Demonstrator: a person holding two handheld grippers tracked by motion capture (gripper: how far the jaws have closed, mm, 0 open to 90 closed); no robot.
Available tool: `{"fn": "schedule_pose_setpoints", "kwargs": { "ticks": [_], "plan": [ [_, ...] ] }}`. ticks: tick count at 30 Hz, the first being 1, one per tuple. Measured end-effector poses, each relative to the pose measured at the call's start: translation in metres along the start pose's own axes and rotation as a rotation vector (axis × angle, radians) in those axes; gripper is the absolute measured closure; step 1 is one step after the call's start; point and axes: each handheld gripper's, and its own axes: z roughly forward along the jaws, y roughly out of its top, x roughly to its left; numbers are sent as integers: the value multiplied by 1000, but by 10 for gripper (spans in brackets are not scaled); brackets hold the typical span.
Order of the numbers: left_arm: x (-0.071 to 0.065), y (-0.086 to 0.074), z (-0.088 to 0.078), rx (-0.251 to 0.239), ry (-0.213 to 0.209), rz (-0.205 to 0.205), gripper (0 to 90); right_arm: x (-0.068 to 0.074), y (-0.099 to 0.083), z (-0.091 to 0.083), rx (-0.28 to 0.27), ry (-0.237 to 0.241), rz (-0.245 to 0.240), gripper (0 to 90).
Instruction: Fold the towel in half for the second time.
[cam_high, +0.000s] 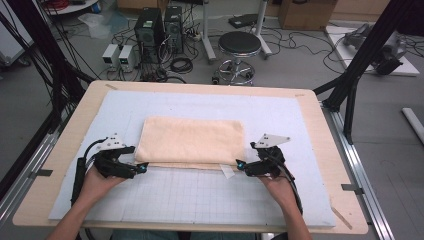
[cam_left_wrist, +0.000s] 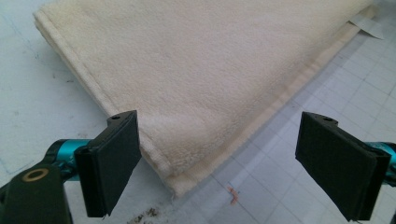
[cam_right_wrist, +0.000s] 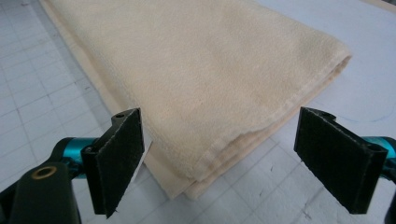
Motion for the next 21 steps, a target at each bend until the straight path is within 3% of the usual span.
{"fn": "schedule_pose_setpoints", "kwargs": {
  "ticks": [10,21],
  "plan": [
    [-6,-7,-15,-13,-2,7,126,2,-9,-14,-3,-13,22,127],
    [-10,-23,-40,-29,28,-9,120,1,-22,-32,-9,-32,36,125]
  ]
}}
